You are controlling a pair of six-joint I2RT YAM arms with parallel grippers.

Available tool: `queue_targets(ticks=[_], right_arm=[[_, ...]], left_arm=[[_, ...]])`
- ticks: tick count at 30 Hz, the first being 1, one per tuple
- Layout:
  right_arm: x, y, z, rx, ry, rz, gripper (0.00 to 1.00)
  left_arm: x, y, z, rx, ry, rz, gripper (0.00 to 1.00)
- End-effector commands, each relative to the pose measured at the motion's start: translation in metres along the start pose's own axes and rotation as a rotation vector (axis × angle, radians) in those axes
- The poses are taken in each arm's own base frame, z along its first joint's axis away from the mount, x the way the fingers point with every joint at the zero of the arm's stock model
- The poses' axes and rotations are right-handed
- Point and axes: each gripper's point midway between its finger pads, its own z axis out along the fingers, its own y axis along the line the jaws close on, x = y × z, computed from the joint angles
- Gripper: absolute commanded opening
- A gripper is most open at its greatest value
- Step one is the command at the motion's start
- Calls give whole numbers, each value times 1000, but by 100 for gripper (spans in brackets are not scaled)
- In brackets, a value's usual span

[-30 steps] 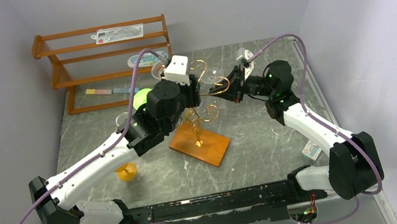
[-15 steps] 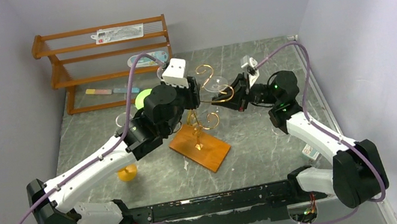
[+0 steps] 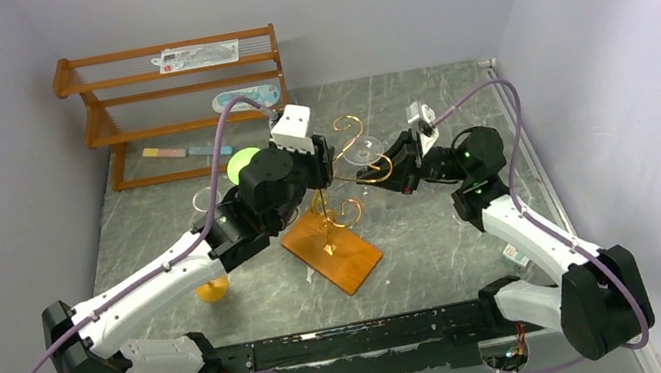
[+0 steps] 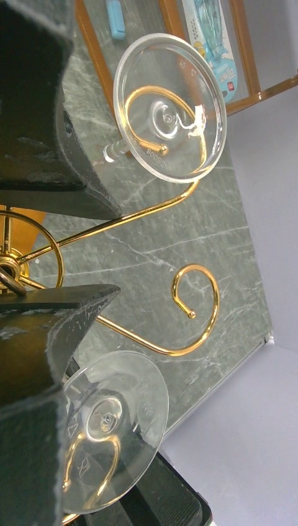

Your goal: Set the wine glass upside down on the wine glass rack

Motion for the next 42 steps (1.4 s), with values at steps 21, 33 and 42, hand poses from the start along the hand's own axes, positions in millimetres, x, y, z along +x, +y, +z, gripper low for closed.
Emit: queue_targets(ticks=[21, 33, 42], right_arm=[[9, 16, -1, -70, 52, -26, 0], [10, 36, 4, -121, 55, -25, 0], [5, 52, -2, -135, 27, -46, 0]], left_arm=[[22, 18, -5, -44, 43, 42, 43], [25, 20, -4, -55, 48, 38, 42], [26, 21, -4, -60, 51, 36, 41]])
